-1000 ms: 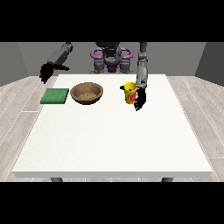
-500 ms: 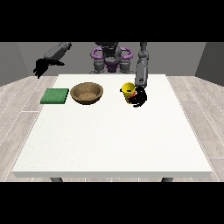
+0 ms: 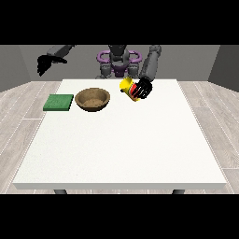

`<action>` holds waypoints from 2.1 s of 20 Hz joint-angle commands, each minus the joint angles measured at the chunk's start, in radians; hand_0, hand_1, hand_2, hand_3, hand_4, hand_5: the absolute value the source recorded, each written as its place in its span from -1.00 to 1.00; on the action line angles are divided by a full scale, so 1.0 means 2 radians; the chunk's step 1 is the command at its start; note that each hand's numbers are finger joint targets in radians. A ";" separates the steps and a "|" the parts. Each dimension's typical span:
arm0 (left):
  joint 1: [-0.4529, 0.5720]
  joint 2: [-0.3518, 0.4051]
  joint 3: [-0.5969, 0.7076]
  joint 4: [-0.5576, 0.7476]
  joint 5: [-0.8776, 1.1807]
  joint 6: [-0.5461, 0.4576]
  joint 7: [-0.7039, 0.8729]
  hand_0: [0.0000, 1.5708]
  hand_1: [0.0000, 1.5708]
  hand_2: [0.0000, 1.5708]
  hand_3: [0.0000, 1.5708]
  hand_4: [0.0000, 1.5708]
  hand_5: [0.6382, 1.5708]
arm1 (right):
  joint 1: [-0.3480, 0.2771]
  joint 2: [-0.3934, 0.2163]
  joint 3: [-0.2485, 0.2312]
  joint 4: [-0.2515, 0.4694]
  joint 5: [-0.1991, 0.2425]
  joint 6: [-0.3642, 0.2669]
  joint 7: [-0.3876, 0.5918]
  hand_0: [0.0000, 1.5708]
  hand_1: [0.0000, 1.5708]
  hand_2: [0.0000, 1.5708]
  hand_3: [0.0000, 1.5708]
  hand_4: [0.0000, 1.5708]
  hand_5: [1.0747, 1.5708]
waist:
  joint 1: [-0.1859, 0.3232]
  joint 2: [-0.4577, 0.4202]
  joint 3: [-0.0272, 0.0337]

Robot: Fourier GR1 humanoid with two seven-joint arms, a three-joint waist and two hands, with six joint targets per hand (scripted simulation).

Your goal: Pick the cup and pour the ball into the bowl, then pick the bowl and place it on the pad

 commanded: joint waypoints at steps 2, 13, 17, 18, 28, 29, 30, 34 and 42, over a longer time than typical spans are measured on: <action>-0.039 -0.032 -0.094 0.041 -0.146 0.032 0.133 0.69 0.69 1.00 1.00 0.16 0.98 | -0.002 -0.001 -0.003 0.058 0.008 -0.004 0.005 -1.00 -1.00 -0.86 -0.63 -0.45 0.98 | 0.014 -0.054 0.0011; -0.151 -0.103 -0.257 0.055 -0.319 -0.112 0.397 -0.03 -0.03 1.00 1.00 0.02 0.99 | 0.008 -0.031 -0.029 0.159 0.013 0.025 -0.057 -1.00 -1.00 -0.87 -0.80 -0.09 0.89 | 0.054 -0.093 -0.0018; -0.191 -0.103 -0.310 0.058 -0.365 -0.201 0.415 -0.13 -0.13 1.00 1.00 0.00 1.00 | 0.031 0.003 -0.013 0.171 0.030 0.008 -0.078 -1.00 -1.00 -0.78 -0.59 -0.07 0.88 | 0.047 -0.117 -0.0016; -0.198 -0.104 -0.331 0.053 -0.363 -0.243 0.392 0.08 0.08 1.00 1.00 0.04 0.98 | -0.004 -0.017 -0.021 0.177 0.020 0.011 -0.046 -1.00 -1.00 -0.87 -0.61 -0.06 0.87 | 0.054 -0.115 -0.0016; -0.265 -0.104 -0.458 0.070 -0.482 -0.396 0.351 0.95 0.95 1.00 1.00 0.63 0.68 | 0.003 -0.037 -0.037 0.208 0.019 0.018 -0.068 -1.00 -1.00 -0.85 -0.73 -0.04 0.85 | 0.077 -0.111 -0.0026; -0.278 -0.104 -0.454 0.067 -0.480 -0.411 0.340 0.94 0.94 1.00 1.00 0.59 0.74 | -0.007 -0.045 -0.033 0.204 0.017 0.032 -0.056 -1.00 -1.00 -0.89 -0.66 -0.04 0.85 | 0.066 -0.114 -0.0030; -0.280 -0.104 -0.448 0.066 -0.486 -0.419 0.347 0.93 0.93 1.00 1.00 0.58 0.73 | 0.000 -0.046 -0.036 0.206 0.020 0.023 -0.068 -1.00 -1.00 -0.91 -0.75 -0.04 0.85 | 0.074 -0.107 -0.0031; -0.282 -0.104 -0.451 0.027 -0.504 -0.446 0.344 0.92 0.92 1.00 1.00 0.55 0.77 | -0.017 -0.032 -0.033 0.204 0.019 0.015 -0.073 -1.00 -1.00 -1.00 -0.57 -0.03 0.89 | 0.078 -0.094 -0.0033; -0.209 -0.096 -0.253 -0.040 -0.350 -0.298 0.390 -1.00 -1.00 1.00 1.00 0.34 0.94 | 0.016 -0.050 -0.046 0.205 0.006 0.027 -0.057 -1.00 -1.00 -0.70 -0.78 -0.06 0.93 | 0.122 -0.112 -0.0061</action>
